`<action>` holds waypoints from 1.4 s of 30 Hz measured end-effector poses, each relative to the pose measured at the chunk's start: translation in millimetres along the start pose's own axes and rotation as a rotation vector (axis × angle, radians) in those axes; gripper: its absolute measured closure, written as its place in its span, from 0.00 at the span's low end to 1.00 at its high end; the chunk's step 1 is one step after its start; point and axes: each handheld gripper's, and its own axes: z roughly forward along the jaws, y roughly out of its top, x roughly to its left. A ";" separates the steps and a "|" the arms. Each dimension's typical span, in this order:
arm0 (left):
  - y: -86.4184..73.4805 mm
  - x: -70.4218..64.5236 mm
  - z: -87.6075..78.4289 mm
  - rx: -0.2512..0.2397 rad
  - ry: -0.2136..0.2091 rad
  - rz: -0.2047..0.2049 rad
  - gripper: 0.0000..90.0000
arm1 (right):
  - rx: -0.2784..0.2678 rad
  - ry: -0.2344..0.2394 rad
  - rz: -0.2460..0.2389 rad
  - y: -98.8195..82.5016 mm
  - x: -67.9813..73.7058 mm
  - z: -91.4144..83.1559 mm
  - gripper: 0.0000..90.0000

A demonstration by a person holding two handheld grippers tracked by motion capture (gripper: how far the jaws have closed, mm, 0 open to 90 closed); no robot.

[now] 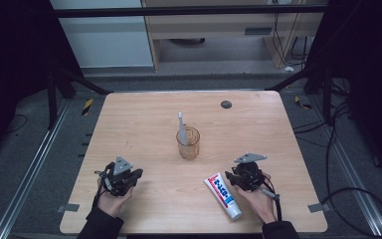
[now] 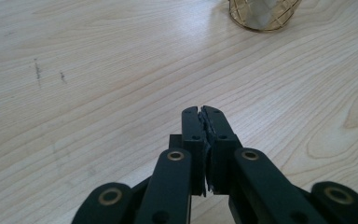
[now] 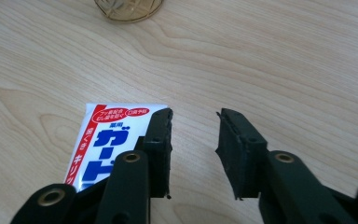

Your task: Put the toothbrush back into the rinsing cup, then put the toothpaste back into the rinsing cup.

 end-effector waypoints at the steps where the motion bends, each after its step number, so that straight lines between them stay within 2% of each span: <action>1: -0.1 0.8 0.0 -0.003 0.002 -0.002 0.96 | -0.003 0.002 0.005 -0.3 -1.1 -3.4 0.67; 10: -1.1 3.6 -0.4 0.009 0.016 -0.005 0.94 | -0.004 -0.002 0.037 -4.6 -3.6 -27.3 0.52; 21: -2.9 10.3 -0.8 0.024 0.054 -0.016 0.92 | 0.046 -0.003 0.028 -8.2 8.9 -32.7 0.39; 42: -4.0 19.0 4.3 0.050 0.088 -0.027 0.87 | 0.139 0.049 0.014 -15.4 33.1 -28.2 0.34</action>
